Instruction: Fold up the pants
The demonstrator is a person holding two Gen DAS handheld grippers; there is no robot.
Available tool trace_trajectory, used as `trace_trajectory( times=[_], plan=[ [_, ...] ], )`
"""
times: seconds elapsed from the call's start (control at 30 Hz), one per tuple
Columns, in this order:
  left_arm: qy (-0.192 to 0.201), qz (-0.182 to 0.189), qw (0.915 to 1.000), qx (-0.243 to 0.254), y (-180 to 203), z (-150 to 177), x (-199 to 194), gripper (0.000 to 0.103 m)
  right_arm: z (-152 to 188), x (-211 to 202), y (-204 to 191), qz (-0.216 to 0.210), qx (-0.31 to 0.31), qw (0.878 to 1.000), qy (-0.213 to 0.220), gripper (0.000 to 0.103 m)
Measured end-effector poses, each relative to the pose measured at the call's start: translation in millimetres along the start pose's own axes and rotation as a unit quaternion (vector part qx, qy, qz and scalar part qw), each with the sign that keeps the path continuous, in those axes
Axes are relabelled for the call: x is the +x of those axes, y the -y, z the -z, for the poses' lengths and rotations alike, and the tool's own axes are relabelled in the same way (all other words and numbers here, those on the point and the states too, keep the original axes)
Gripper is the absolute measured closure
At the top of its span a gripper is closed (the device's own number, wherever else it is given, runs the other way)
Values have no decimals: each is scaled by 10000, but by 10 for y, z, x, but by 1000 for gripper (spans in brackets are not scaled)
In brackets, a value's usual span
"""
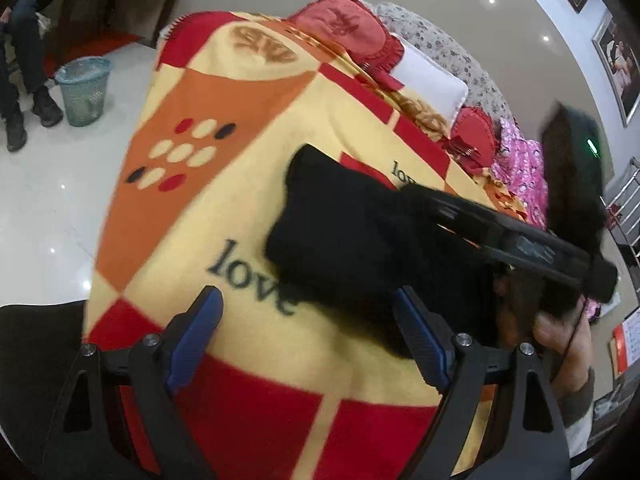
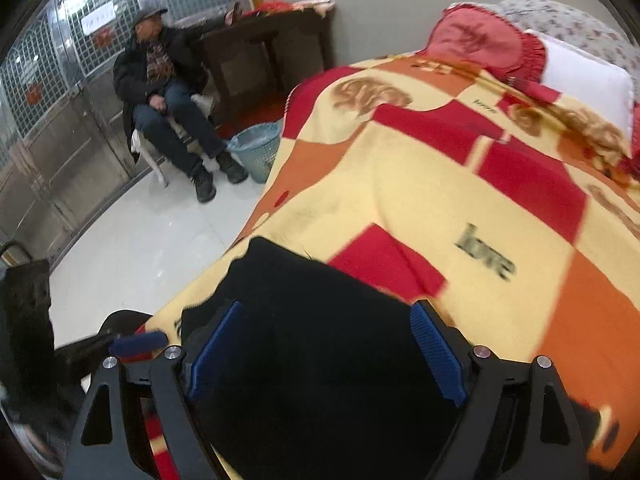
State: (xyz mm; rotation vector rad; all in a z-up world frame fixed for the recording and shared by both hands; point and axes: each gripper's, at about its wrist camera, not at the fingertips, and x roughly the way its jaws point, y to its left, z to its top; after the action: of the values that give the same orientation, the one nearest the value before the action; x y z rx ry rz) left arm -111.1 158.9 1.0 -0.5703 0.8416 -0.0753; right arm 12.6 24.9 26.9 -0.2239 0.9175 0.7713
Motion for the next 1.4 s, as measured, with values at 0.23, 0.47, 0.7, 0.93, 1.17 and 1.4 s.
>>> trace_trajectory(
  times=[0.23,0.47,0.7,0.93,1.17,1.4],
  plan=[
    [125,117,9998,67,84,-59,101,7,-160,575,-7,-292,72,9989,-360,18],
    [81,421,9989,215,210,-118,199,34,-136,407,77,-654,261,9975,67,77],
    [365,879,9895,1090,706,-169,-103,68,-64,-454,241,-716,476,9902,1103,84],
    [329,1843,9629,1942,1450,-168,-267,82,297,-1415,781,-568,1100,9713,2032,103],
    [-49,1901,9569,2195,1733,16,-25,82,731,-1643,1149,-254,1600,9683,1903,97],
    [-48,1550,9684,1952,1445,2,11,82,643,-1308,908,-665,1551,9759,1387,27]
  ],
)
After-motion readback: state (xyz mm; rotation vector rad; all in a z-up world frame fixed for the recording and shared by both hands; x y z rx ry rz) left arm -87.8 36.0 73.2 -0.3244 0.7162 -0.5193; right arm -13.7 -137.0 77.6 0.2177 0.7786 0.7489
